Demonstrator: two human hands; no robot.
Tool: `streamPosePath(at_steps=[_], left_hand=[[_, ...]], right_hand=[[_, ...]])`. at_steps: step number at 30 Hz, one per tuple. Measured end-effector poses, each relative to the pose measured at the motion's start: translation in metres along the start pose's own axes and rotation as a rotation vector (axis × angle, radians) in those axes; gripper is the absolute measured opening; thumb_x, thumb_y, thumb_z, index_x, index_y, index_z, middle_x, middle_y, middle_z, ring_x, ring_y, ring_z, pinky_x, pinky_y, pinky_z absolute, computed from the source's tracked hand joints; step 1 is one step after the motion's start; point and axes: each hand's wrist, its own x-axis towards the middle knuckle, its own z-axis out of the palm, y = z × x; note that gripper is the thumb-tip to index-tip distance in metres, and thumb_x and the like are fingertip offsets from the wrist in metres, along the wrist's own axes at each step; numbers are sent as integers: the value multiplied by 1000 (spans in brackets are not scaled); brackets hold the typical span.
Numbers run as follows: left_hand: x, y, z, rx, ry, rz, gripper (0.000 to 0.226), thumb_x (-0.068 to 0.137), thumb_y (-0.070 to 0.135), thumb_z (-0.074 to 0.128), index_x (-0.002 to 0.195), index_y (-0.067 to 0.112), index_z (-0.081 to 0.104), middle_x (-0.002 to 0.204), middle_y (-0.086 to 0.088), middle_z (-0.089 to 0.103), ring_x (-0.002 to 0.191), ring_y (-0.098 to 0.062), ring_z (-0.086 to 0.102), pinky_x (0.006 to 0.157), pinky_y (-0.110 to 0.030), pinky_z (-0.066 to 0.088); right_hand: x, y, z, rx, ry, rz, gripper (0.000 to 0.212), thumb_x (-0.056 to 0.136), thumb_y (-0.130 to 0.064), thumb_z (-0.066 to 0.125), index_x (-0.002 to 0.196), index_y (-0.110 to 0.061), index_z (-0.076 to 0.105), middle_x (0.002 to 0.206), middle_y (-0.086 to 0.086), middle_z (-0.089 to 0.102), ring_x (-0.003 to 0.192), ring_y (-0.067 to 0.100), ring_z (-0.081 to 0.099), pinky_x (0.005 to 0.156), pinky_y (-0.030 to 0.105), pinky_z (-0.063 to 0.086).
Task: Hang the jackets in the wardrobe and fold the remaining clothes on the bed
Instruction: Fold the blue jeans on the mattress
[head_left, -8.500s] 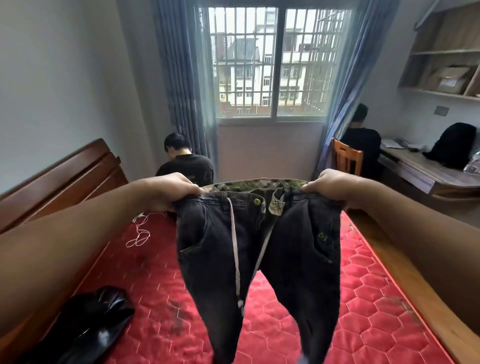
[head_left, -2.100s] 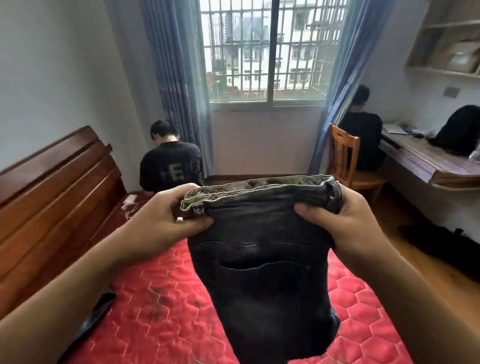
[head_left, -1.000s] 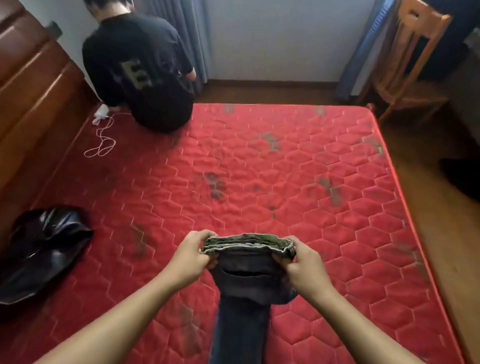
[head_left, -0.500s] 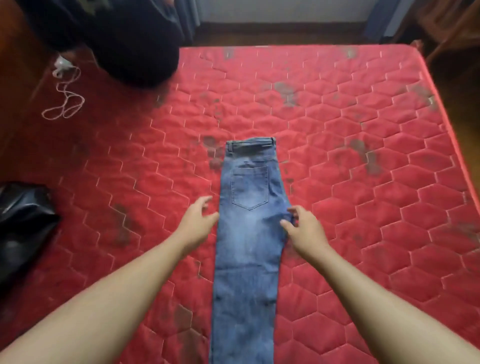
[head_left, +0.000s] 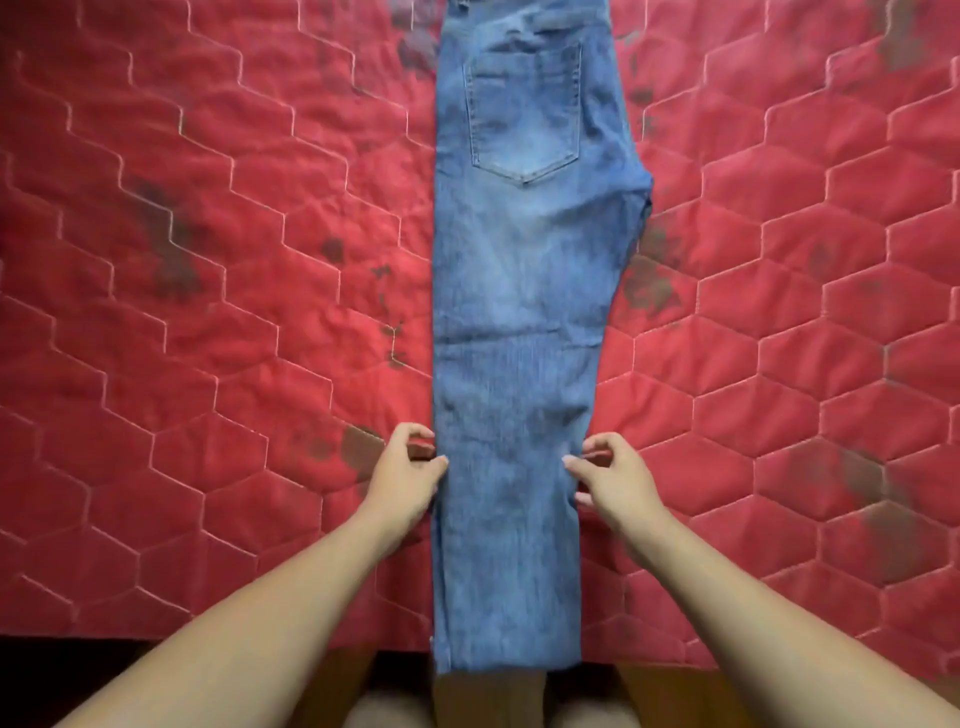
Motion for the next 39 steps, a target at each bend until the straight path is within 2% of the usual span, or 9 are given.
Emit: streamPosePath(at_steps=[6, 10, 15, 19, 23, 27, 29, 33, 39], left_hand=[[-16, -22, 2, -54, -43, -12, 29, 91, 0, 67, 107, 18, 52, 80, -3, 62, 55, -4, 55, 48, -14, 42], [-27, -42, 3, 6, -121, 14, 23, 87, 2, 70, 99, 17, 57, 70, 1, 52, 62, -8, 49, 52, -10, 39], [-46, -69, 5, -118, -148, 64, 46, 89, 2, 67, 118, 36, 55, 105, -4, 65, 92, -11, 68, 75, -32, 57], [-59, -94, 8, -128, -168, 32, 26, 92, 8, 68, 106, 29, 62, 115, -15, 66, 102, -33, 68, 91, -57, 56], [-79, -112, 18, -226, -153, -15, 36, 92, 10, 69, 117, 31, 54, 108, -23, 68, 90, -29, 63, 76, -50, 47], [-104, -129, 31, -319, -156, -76, 49, 93, 8, 69, 130, 31, 46, 111, -19, 72, 96, -31, 73, 74, -41, 57], [-113, -137, 34, -312, -167, -73, 43, 93, 7, 69, 129, 22, 51, 115, -15, 72, 105, -32, 72, 79, -43, 60], [-122, -152, 31, -245, -271, -103, 28, 92, 9, 70, 119, 13, 67, 117, -5, 74, 109, -26, 71, 95, -55, 55], [-134, -168, 18, -225, -362, -155, 21, 97, 19, 67, 117, 14, 71, 114, -6, 76, 106, -24, 73, 88, -49, 60]], right_hand=[[-30, 32, -2, -42, -156, -37, 17, 91, -5, 71, 104, -8, 59, 97, 21, 72, 79, 23, 65, 69, 31, 51], [-47, 58, 3, -79, -246, -23, 20, 92, -1, 68, 111, -5, 72, 105, 5, 76, 86, 11, 73, 67, 13, 53], [-63, 92, 13, -41, -261, 73, 17, 93, -9, 70, 108, -1, 74, 104, 10, 77, 94, 23, 75, 84, 35, 61], [-69, 116, 13, 21, -323, 167, 15, 93, -14, 71, 105, -5, 74, 103, 10, 78, 94, 29, 76, 81, 41, 60], [-72, 129, 9, 83, -330, 160, 20, 93, -15, 71, 109, -3, 73, 107, 13, 77, 98, 32, 74, 83, 44, 60], [-82, 137, 4, 157, -397, 80, 21, 95, -19, 68, 112, -7, 72, 107, 10, 77, 95, 27, 76, 75, 34, 59], [-88, 142, 2, 150, -452, 76, 23, 96, -23, 67, 113, -9, 72, 107, 9, 78, 96, 26, 76, 79, 35, 59], [-102, 152, -3, 88, -524, 136, 26, 98, -36, 63, 106, -12, 72, 93, 3, 79, 78, 18, 77, 53, 23, 54], [-120, 169, -2, 127, -426, 85, 38, 101, -32, 58, 95, 2, 74, 87, 11, 76, 73, 18, 72, 64, 25, 56]])
